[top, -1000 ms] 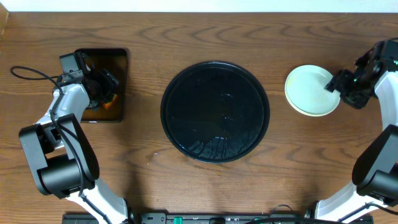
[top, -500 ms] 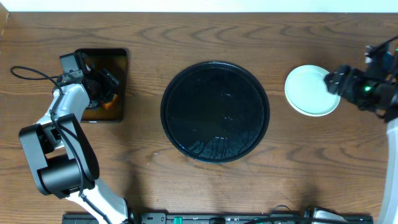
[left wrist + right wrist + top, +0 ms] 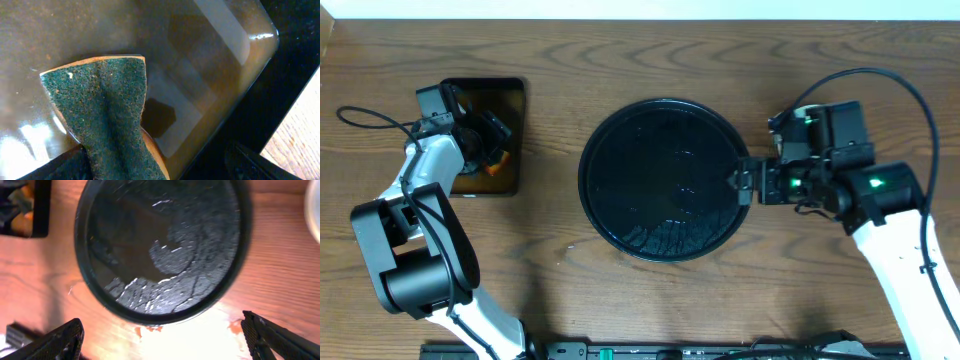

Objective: Clean dirty plates on tray and stack at the side

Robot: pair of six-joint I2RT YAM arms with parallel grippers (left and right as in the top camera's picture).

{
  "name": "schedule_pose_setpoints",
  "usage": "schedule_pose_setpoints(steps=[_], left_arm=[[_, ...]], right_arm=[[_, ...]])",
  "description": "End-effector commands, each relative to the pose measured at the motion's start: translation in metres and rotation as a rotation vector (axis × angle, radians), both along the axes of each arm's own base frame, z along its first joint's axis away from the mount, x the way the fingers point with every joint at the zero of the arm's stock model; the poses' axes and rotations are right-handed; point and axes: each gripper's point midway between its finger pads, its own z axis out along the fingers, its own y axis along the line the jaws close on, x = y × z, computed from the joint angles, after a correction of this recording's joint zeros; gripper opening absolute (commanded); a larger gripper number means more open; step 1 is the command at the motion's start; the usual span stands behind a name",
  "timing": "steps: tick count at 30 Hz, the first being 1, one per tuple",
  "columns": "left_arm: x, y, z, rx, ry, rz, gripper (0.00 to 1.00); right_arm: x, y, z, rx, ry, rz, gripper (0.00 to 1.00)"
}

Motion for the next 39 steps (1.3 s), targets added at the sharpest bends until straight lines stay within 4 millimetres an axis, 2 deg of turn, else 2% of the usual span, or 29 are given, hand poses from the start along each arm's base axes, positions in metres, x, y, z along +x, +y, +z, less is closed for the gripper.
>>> schedule_pose_setpoints(steps=[1,6,19,27,33,39], left_arm=[[0.005,0.001,0.013,0.006,-0.033,-0.001,0.82],[0.005,0.001,0.013,0.006,-0.033,-0.001,0.82],[0.005,0.001,0.013,0.006,-0.033,-0.001,0.82],[0.005,0.001,0.013,0.006,-0.033,-0.001,0.82],[0.005,0.001,0.013,0.006,-0.033,-0.001,0.82],[0.005,0.001,0.013,0.006,-0.033,-0.001,0.82]], right_arm=[[-0.005,0.012,0.000,0.013,0.013,0.020,0.99],[-0.014,0.025,0.002,0.071,0.061,0.019,0.99],[-0.012,0.021,0.000,0.046,0.053,0.006,0.99],[-0.011,0.017,-0.006,-0.052,0.022,-0.002,0.99],[-0.012,0.003,-0.023,-0.127,0.022,-0.038,0.99],[0.005,0.006,-0.048,-0.093,-0.085,-0.042,0.99]])
